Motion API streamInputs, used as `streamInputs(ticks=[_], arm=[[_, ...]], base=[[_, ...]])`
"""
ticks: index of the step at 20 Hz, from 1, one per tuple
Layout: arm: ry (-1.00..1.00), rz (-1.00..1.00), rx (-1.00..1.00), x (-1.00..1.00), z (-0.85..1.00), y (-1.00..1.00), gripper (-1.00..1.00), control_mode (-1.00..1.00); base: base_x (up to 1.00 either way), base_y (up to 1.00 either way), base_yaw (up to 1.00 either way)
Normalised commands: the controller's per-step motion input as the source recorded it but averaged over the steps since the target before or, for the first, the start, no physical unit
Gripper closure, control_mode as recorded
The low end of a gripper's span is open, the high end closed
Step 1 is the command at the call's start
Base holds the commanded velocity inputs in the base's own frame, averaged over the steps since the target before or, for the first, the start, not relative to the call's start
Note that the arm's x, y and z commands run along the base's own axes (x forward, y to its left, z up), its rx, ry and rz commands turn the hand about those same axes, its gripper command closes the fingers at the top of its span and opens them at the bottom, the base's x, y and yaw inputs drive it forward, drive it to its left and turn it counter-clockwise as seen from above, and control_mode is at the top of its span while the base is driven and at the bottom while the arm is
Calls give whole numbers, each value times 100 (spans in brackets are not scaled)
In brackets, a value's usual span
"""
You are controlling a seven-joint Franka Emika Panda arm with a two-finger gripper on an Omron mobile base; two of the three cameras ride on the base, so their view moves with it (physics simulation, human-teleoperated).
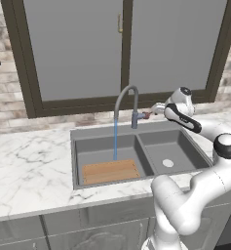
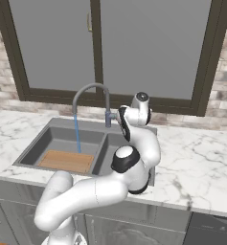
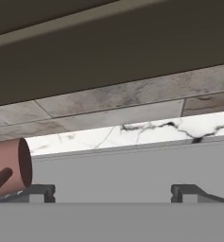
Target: Turn on the sink faucet with hot water and rinse the cutting board for ten seconds, then turn off the faucet. Push the cutting board to reach the water if necessary.
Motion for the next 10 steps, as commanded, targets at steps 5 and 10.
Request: streamInputs(ticks=[5, 10], arm=[[0, 0, 0, 0, 0, 8, -100, -100], [0, 0, 0, 0, 0, 14, -100, -100]], base=[[0, 0, 0], [0, 0, 0]])
